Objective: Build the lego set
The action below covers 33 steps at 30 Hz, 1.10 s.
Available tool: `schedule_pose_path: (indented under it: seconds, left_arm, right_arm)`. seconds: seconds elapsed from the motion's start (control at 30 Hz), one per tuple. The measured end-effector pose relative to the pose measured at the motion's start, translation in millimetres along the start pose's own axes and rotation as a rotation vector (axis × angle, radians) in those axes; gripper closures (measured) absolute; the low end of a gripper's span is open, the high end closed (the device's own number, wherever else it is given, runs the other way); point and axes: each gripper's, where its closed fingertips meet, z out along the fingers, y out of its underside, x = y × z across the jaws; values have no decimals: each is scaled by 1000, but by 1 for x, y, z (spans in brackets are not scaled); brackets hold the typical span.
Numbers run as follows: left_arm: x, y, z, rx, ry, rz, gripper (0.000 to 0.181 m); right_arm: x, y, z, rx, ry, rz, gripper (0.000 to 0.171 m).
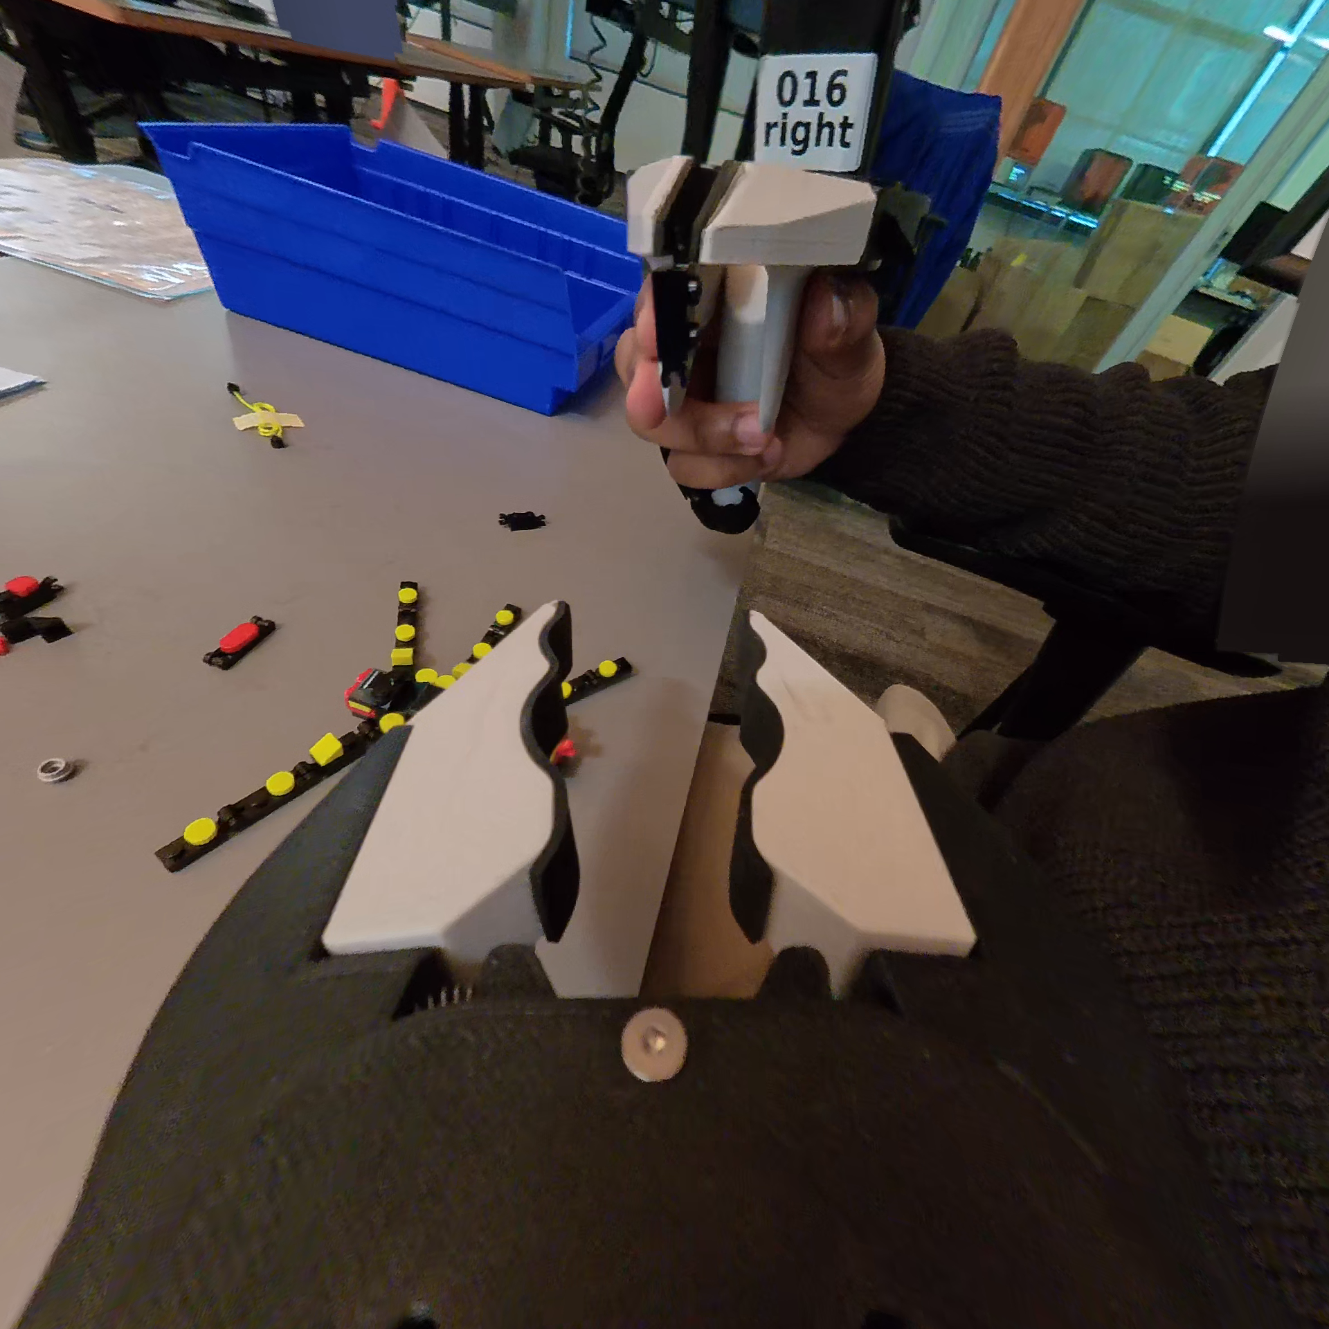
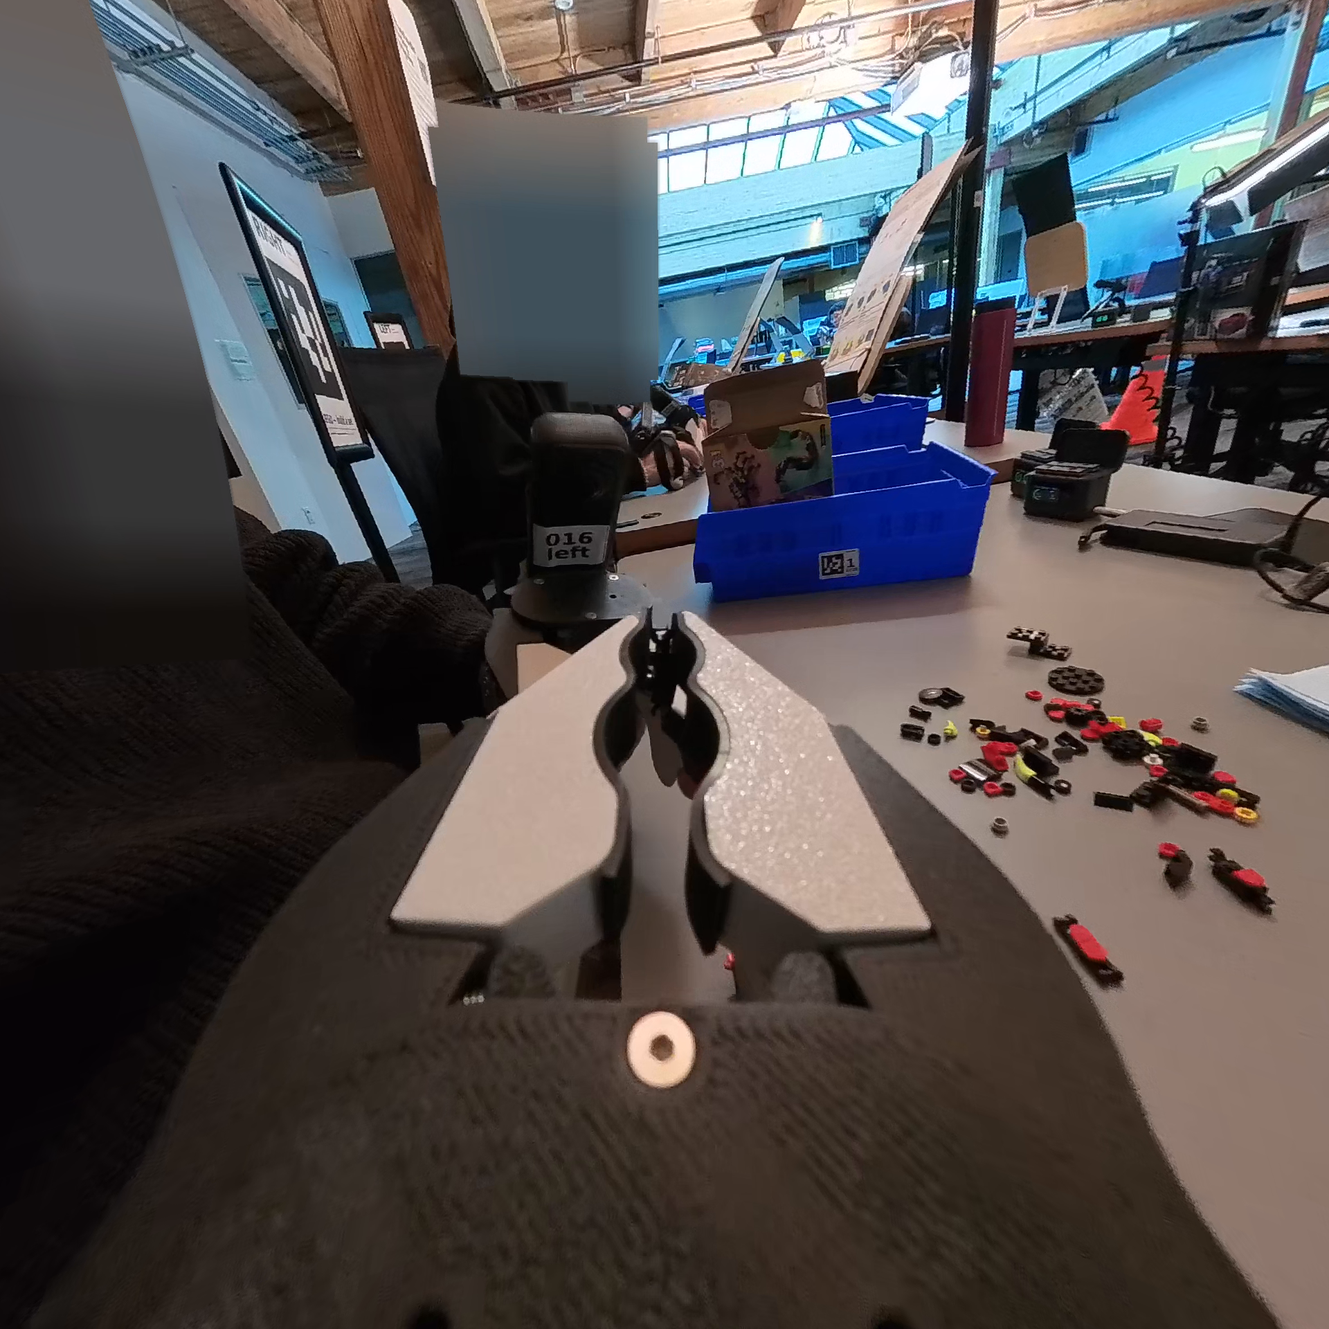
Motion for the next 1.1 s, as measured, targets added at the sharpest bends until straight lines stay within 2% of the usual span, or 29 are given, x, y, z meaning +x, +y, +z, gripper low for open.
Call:
schedule_pose_path:
  seconds: [0.27, 0.53, 0.73, 1.0, 1.1]
  left_arm:
    - [0, 1, 1, -5, -6, 6, 137]
    - [1, -10, -3, 57, 21, -43, 140]
    - [1, -10, -1, 53, 6, -43, 150]
    - [10, -21, -4, 108, 47, -47, 176]
    - [11, -24, -6, 124, 61, -69, 178]
  right_arm:
    - [4, 20, 9, -57, 0, 65, 168]
    - [-5, 25, 18, -33, -62, 155, 168]
    - [-11, 35, 25, -65, -82, 150, 168]
    - [-12, 31, 25, -35, -88, 166, 168]
    - [-12, 30, 24, -28, -90, 164, 169]
